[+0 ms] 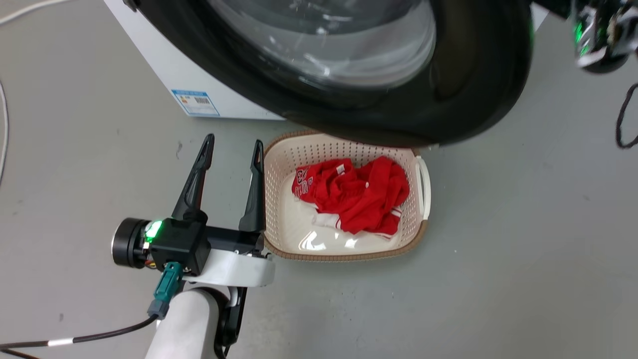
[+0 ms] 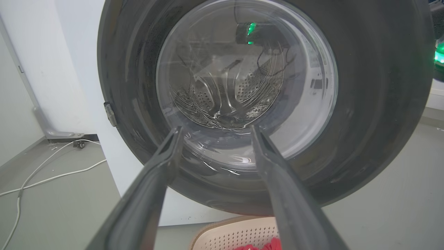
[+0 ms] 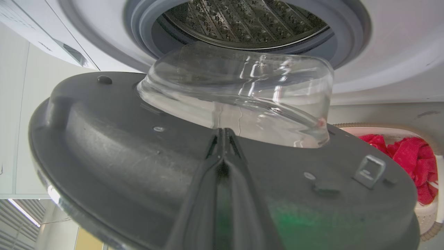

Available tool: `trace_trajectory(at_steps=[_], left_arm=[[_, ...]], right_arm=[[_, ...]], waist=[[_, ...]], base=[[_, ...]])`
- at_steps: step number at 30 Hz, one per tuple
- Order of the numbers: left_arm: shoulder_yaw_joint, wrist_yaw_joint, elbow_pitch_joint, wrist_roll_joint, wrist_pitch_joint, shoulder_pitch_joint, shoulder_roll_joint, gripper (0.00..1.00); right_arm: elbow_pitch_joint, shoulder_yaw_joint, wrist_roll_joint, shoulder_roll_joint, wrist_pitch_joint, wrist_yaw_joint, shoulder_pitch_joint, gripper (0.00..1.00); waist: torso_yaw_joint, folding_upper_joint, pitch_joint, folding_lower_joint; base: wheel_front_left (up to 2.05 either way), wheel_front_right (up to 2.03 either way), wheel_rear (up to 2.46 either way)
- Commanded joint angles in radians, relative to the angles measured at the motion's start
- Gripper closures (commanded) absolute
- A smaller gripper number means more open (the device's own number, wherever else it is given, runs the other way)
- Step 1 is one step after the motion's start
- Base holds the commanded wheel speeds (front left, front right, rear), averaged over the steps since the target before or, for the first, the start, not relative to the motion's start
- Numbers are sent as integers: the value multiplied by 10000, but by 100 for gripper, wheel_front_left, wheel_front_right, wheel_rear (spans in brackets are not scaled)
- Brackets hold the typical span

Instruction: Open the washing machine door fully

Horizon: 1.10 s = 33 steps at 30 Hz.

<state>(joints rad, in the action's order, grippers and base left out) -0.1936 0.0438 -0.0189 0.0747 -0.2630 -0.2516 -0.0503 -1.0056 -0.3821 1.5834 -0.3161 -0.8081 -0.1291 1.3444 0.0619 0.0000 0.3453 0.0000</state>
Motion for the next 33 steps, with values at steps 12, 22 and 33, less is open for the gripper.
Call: trace_trajectory(at_steps=[12,22,33], left_arm=[[511,-194,328,-107,-27,1076,1,0],[698,-238,381,-134,-27,1640,3,0],[731,-202,409,-93,-27,1861,1,0]], right_arm=[[2016,-386,476,452,-1288,-28,-2681,100],[3835,-588,952,885,-1724,-27,-4502,100],[5329,-906,1111,1209,-1579,-27,-5778,100]], waist=[[-104,0,-1618,0],[-54,0,-2260,0],[-64,0,-2558,0]], base=[[0,0,0],[0,0,0],[0,0,0]])
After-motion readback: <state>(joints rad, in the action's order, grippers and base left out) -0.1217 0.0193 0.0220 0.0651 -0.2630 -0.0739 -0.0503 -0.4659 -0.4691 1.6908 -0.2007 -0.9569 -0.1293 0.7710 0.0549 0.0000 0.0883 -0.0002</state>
